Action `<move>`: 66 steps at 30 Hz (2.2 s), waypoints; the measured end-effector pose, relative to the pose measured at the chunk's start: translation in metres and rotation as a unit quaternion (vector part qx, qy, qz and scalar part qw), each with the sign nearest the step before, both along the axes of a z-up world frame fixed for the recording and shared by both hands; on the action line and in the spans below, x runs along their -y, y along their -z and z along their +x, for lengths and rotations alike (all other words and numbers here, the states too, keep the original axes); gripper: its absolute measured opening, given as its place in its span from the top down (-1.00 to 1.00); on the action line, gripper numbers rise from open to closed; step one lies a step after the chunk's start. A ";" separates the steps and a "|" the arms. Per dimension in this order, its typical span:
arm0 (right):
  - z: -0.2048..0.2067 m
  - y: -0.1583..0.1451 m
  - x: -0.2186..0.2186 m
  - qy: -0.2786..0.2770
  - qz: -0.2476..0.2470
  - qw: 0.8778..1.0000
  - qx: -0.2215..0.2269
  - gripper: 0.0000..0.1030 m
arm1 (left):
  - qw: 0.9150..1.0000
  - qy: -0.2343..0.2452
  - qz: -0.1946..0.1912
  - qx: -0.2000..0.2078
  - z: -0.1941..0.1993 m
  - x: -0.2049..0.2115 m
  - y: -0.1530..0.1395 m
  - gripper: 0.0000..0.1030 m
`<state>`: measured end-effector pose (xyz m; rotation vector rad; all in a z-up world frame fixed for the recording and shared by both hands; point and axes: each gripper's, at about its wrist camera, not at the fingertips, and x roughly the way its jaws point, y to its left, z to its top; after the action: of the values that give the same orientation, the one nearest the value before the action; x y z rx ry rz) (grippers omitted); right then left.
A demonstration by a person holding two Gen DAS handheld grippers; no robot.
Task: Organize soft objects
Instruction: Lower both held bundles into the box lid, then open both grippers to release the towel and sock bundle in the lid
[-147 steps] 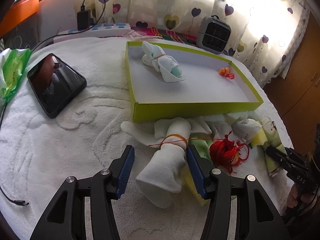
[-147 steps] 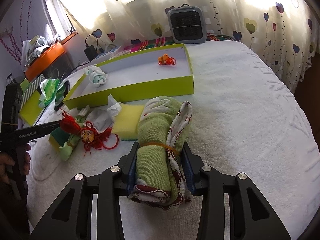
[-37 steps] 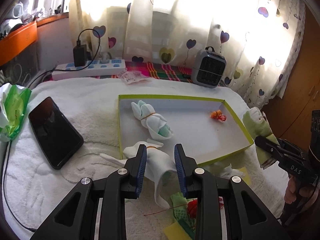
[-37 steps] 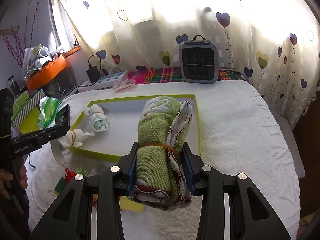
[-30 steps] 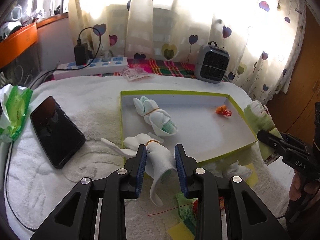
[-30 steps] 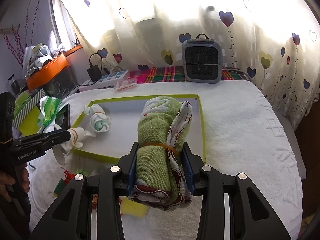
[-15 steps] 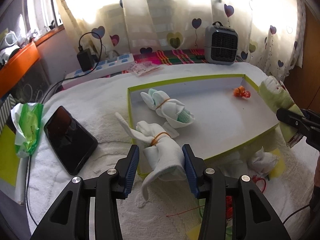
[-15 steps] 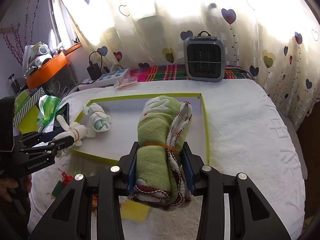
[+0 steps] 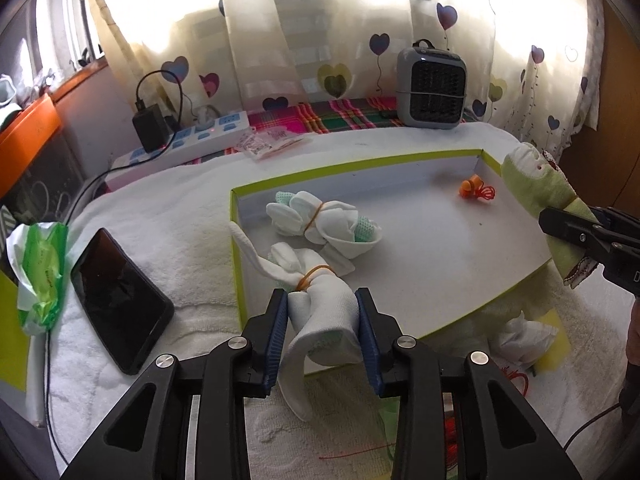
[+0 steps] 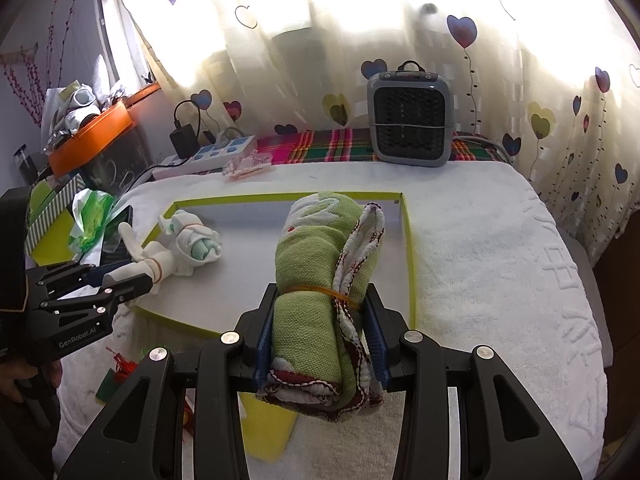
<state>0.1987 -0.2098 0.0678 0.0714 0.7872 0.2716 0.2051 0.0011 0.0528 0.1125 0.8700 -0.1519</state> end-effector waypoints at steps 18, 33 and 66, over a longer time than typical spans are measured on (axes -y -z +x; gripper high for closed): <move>0.035 0.016 -0.007 0.000 -0.026 0.999 -0.031 0.21 | 1.000 -0.014 -0.019 -0.019 0.020 0.001 0.024 0.29; 0.050 0.033 -0.003 0.017 -0.044 0.998 -0.039 0.21 | 1.000 -0.013 -0.021 -0.017 0.021 0.001 0.025 0.27; 0.044 0.030 -0.004 0.025 -0.047 0.998 -0.016 -0.14 | 0.999 -0.017 -0.030 -0.010 0.015 0.001 0.022 0.04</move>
<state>0.2424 -0.2057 0.0377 0.0065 0.8278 0.1867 0.2197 0.0000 0.0312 0.0411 0.8870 -0.1472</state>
